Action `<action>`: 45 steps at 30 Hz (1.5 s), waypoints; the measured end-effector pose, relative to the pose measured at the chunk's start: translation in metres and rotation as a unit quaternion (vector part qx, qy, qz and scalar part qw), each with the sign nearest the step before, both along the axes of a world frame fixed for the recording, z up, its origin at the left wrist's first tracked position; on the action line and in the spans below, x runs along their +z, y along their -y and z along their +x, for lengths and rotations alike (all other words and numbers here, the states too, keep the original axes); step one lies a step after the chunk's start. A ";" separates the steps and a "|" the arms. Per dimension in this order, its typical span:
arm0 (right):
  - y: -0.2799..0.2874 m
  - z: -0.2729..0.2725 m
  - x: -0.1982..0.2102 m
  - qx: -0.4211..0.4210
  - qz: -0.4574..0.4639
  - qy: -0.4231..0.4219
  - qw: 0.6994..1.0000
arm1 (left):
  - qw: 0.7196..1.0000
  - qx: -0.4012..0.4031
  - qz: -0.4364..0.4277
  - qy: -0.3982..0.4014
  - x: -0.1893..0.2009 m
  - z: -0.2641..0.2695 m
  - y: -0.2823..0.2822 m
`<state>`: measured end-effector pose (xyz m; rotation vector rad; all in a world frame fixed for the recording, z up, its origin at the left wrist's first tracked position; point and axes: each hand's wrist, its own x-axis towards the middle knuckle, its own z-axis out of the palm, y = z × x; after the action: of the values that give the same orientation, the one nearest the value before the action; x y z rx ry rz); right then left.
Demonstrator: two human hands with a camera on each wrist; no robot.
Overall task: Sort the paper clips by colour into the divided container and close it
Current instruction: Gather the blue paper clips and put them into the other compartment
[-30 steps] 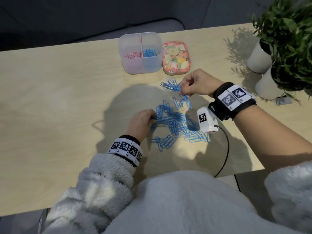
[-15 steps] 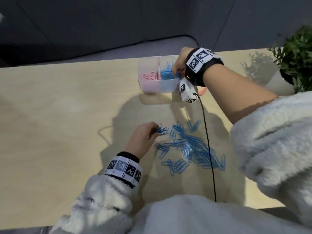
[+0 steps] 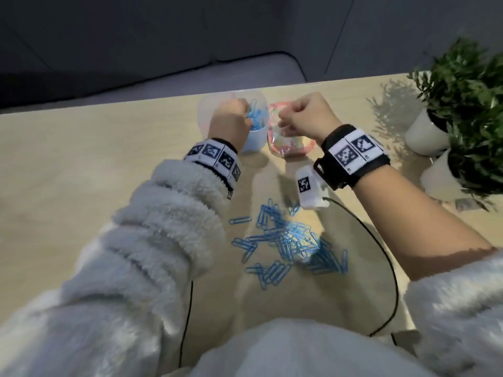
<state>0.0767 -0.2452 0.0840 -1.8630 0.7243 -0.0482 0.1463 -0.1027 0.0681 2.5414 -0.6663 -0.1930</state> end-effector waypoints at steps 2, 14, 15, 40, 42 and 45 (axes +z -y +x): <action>0.003 -0.031 -0.011 0.006 0.017 -0.020 1.000 | 0.996 -0.024 0.082 -0.014 -0.002 0.010 0.016; 0.000 -0.144 -0.081 -0.014 -0.147 -0.172 0.974 | 0.991 -0.104 0.082 -0.012 -0.052 -0.096 -0.062; -0.008 -0.139 -0.084 -0.007 -0.151 -0.156 0.976 | 0.990 -0.095 0.096 -0.037 -0.060 -0.106 -0.070; -0.103 -0.158 -0.077 0.408 -0.429 -0.084 0.801 | 0.985 -0.067 0.117 -0.111 -0.074 -0.170 -0.095; -0.101 -0.157 -0.078 0.411 -0.419 -0.040 0.808 | 0.981 -0.071 0.142 -0.110 -0.073 -0.169 -0.091; -0.089 -0.155 -0.087 0.410 -0.374 -0.076 0.828 | 0.980 -0.093 0.161 -0.077 -0.076 -0.171 -0.090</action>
<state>-0.0787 -0.1561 -0.0030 -2.8266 -0.1030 0.4349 -0.0251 -0.0128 -0.0075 2.7268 -0.8714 -0.6020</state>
